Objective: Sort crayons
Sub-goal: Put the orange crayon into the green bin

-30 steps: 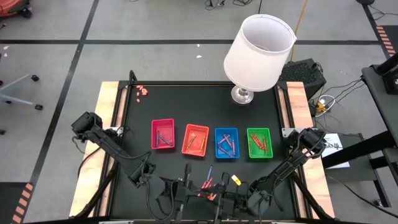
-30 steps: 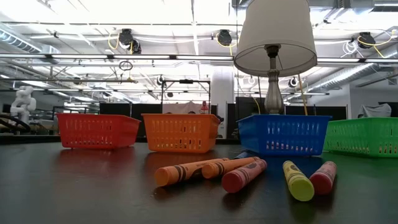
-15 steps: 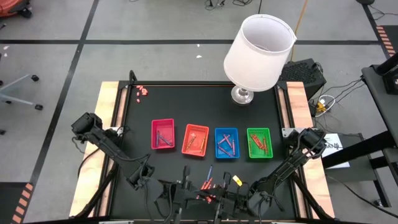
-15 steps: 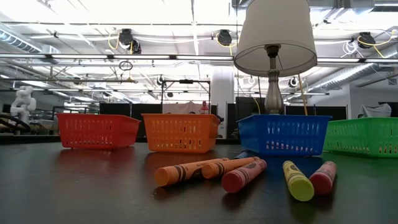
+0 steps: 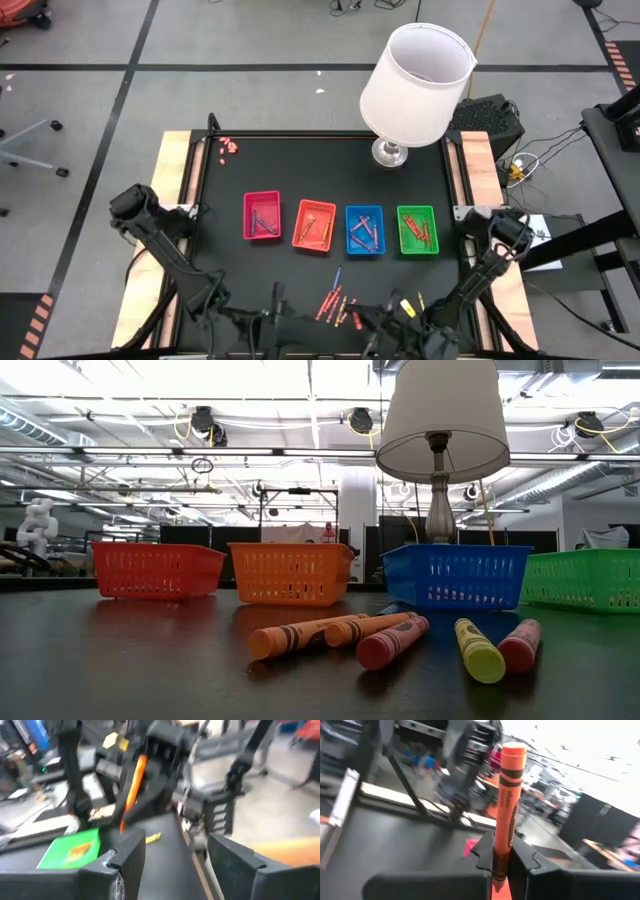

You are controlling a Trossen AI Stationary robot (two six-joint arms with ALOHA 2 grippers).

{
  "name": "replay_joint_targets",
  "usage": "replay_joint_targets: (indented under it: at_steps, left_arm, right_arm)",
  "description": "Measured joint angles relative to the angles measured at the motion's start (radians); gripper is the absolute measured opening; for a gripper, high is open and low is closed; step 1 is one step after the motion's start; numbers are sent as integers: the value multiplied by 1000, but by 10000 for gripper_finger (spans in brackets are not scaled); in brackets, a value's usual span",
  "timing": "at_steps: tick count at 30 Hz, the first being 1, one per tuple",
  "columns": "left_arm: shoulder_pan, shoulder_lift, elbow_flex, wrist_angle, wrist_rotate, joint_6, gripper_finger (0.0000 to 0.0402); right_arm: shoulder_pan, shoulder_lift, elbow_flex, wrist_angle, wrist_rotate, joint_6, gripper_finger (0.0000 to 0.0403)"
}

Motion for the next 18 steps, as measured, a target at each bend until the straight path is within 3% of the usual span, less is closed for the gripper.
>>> replay_joint_targets:
  at_steps: [5, 11, 18]
  left_arm:
    - [-52, -1, 0, -163, -154, -122, 214]
    - [-76, -1, 0, -291, -216, -294, 214]
    - [-76, -1, 0, -292, -239, -301, 214]
  right_arm:
    - [65, 0, 0, -23, 179, -83, 13]
    - [97, -1, 0, -103, 178, -60, 13]
    - [60, -85, 0, -256, 178, -61, 13]
